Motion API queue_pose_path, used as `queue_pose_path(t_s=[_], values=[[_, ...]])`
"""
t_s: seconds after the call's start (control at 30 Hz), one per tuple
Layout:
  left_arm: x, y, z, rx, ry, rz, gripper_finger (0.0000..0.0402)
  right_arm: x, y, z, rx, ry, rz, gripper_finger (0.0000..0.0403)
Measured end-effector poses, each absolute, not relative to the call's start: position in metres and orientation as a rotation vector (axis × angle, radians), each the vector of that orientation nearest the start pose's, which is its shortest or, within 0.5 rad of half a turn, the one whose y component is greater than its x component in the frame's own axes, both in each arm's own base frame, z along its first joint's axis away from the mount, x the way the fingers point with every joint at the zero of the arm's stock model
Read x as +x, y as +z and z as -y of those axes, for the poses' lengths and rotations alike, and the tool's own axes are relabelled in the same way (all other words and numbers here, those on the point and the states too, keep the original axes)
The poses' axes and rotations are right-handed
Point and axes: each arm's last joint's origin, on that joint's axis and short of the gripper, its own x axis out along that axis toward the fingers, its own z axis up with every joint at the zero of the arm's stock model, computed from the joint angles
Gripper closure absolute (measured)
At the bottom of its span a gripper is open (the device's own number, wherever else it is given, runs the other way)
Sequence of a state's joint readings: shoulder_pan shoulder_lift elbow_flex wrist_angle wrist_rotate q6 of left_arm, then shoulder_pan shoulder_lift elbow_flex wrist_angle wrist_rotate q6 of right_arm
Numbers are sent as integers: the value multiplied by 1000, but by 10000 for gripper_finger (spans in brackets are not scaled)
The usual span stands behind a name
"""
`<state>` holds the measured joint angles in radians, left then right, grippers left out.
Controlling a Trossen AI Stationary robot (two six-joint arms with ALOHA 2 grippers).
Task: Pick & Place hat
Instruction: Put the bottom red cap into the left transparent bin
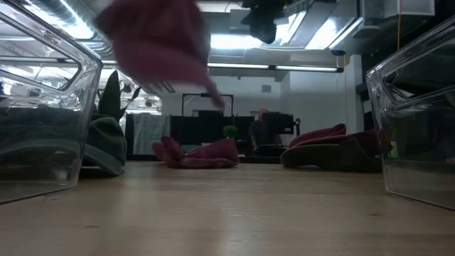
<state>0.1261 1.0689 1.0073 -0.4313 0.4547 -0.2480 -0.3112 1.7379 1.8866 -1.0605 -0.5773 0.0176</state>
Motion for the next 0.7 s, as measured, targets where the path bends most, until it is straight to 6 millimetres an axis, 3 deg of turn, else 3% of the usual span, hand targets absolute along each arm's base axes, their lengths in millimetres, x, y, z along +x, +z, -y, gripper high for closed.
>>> queue_pose_path(t_s=[0.13, 0.37, 0.7], values=[[207, 356, -10, -371, -383, -394, 398, 331, 389, 96, 411, 204, -865, 256], [180, 375, 5, -504, -488, -350, 398, 320, 388, 97, 415, 168, -939, 256], [178, 373, 39, -687, -635, -489, 398, 310, 400, 93, 402, 168, -904, 256]])
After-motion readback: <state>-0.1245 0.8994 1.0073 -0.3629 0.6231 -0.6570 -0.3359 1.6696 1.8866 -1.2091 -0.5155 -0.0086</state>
